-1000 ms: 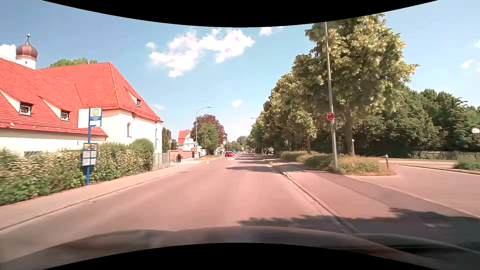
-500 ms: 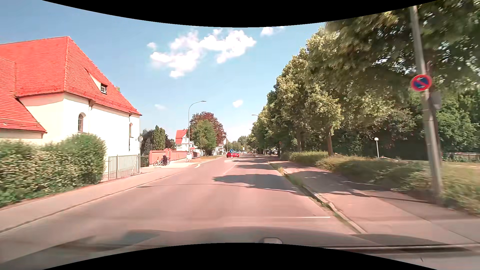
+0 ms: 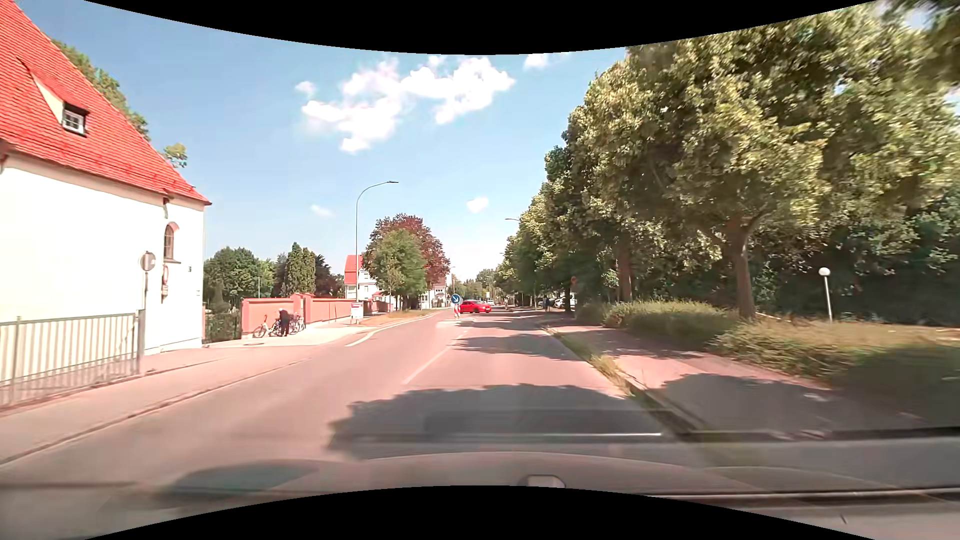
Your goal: Follow the waypoints while adhering to traffic rules and regulations
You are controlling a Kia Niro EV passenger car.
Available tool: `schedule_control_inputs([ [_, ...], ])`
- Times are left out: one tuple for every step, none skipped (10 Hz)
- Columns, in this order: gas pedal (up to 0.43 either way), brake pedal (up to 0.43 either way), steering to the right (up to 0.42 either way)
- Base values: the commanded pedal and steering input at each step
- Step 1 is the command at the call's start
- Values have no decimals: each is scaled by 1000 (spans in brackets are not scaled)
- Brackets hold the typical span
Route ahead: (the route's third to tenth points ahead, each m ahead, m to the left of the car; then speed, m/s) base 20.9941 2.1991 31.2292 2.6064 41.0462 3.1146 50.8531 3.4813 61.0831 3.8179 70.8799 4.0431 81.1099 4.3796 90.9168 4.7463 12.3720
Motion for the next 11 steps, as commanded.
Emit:
schedule_control_inputs([
  [157, 0, -5],
  [157, 0, -5],
  [157, 0, -4],
  [157, 0, -4],
  [157, 0, -5],
  [150, 0, -5],
  [130, 0, -4],
  [118, 0, -4],
  [118, 0, -4],
  [118, 0, -4],
  [118, 0, -4],
])
